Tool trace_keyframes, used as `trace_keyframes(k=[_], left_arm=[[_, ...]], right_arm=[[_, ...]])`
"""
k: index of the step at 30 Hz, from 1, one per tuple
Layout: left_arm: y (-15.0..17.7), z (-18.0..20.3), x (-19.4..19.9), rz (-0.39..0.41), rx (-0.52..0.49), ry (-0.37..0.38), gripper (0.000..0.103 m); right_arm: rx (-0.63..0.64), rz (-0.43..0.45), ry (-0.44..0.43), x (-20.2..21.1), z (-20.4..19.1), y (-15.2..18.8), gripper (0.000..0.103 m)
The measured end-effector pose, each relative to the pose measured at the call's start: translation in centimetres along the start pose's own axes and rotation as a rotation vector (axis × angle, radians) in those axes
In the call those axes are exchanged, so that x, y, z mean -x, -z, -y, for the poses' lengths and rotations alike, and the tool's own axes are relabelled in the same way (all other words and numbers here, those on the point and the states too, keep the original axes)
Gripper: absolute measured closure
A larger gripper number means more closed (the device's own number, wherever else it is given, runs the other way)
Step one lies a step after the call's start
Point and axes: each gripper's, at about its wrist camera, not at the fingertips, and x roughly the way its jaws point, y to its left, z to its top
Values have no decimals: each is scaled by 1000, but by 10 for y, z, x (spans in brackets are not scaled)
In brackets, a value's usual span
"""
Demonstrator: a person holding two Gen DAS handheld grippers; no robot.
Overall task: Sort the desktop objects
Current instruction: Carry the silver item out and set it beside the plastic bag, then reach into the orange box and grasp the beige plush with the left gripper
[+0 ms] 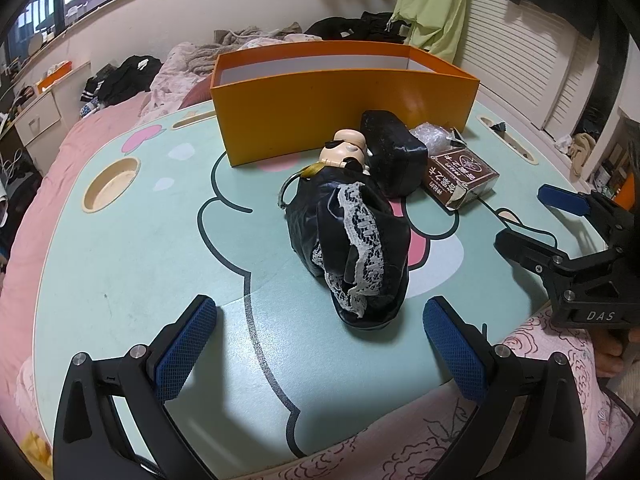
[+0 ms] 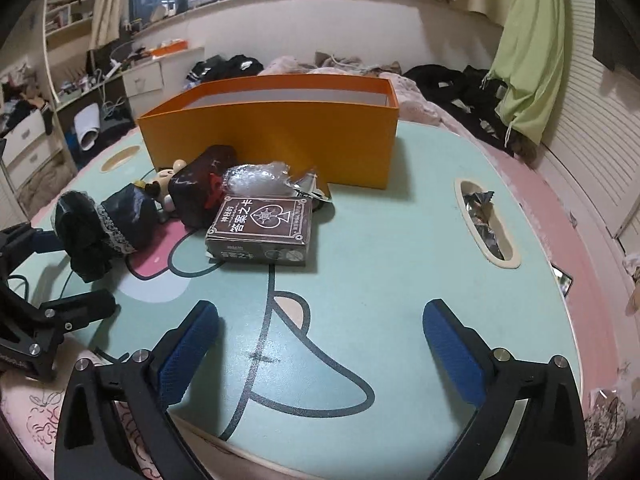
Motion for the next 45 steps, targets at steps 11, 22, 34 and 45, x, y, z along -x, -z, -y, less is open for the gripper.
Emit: trace_keyframes(k=[11, 22, 34, 45], left_arm=[[-8, -23, 37, 128, 113, 13, 0], [-131, -15, 48, 133, 159, 238, 4], [-228, 32, -95, -241, 324, 419, 54], [-234, 54, -152, -299, 343, 255, 67]], right_arm=[[-1, -2, 5, -1, 0, 0, 0], [-2, -2, 4, -2, 1, 0, 0], [-4, -2, 4, -3, 0, 1, 0], [-7, -1, 5, -4, -1, 0, 0]])
